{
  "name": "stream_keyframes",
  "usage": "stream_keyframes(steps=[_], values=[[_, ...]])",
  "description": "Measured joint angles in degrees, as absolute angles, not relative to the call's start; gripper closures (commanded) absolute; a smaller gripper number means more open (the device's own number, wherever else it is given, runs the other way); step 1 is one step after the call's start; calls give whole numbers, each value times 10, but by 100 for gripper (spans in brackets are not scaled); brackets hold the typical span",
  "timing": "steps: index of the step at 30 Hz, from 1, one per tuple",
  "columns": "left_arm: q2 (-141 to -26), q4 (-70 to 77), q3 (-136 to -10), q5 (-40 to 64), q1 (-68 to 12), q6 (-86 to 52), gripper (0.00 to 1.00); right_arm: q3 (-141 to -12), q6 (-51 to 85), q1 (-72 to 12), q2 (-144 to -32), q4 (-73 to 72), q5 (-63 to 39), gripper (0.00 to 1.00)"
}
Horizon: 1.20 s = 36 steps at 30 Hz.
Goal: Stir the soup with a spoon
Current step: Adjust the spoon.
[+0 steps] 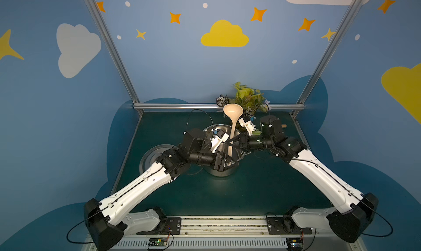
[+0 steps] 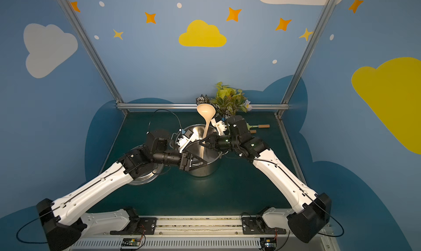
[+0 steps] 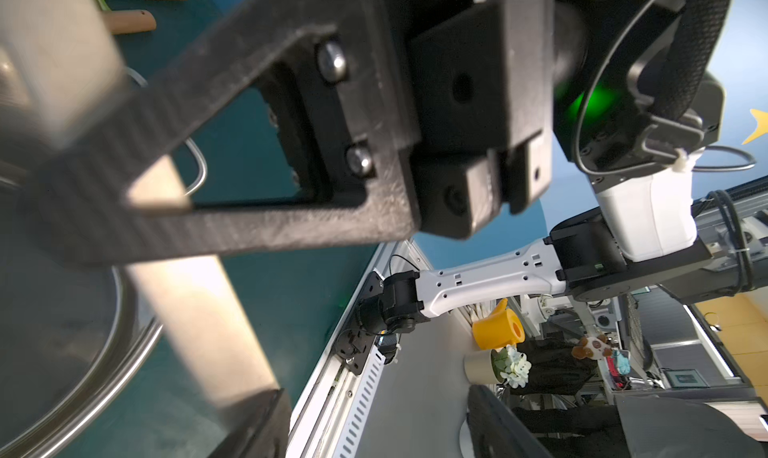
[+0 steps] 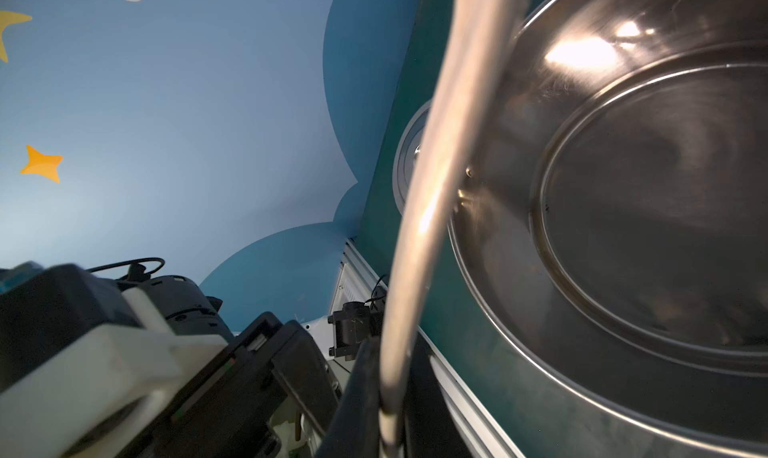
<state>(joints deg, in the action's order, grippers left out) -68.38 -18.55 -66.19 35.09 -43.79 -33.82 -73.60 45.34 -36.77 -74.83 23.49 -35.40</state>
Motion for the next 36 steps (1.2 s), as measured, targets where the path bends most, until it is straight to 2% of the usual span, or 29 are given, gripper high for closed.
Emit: stream_keyframes(steps=[9, 19, 25, 31, 36], values=[[-677, -140, -650, 354, -433, -344, 33, -738, 469, -374, -756, 195, -386, 100], [-631, -148, -646, 372, -351, -343, 31, -725, 492, -353, -737, 177, -424, 100], [-644, -141, -635, 396, -344, -350, 32, -713, 527, -358, -736, 123, -467, 100], [-670, -124, -621, 412, -344, -365, 39, -713, 549, -373, -752, 78, -491, 100], [-674, -116, -621, 418, -344, -371, 53, -713, 546, -386, -764, 74, -502, 100]])
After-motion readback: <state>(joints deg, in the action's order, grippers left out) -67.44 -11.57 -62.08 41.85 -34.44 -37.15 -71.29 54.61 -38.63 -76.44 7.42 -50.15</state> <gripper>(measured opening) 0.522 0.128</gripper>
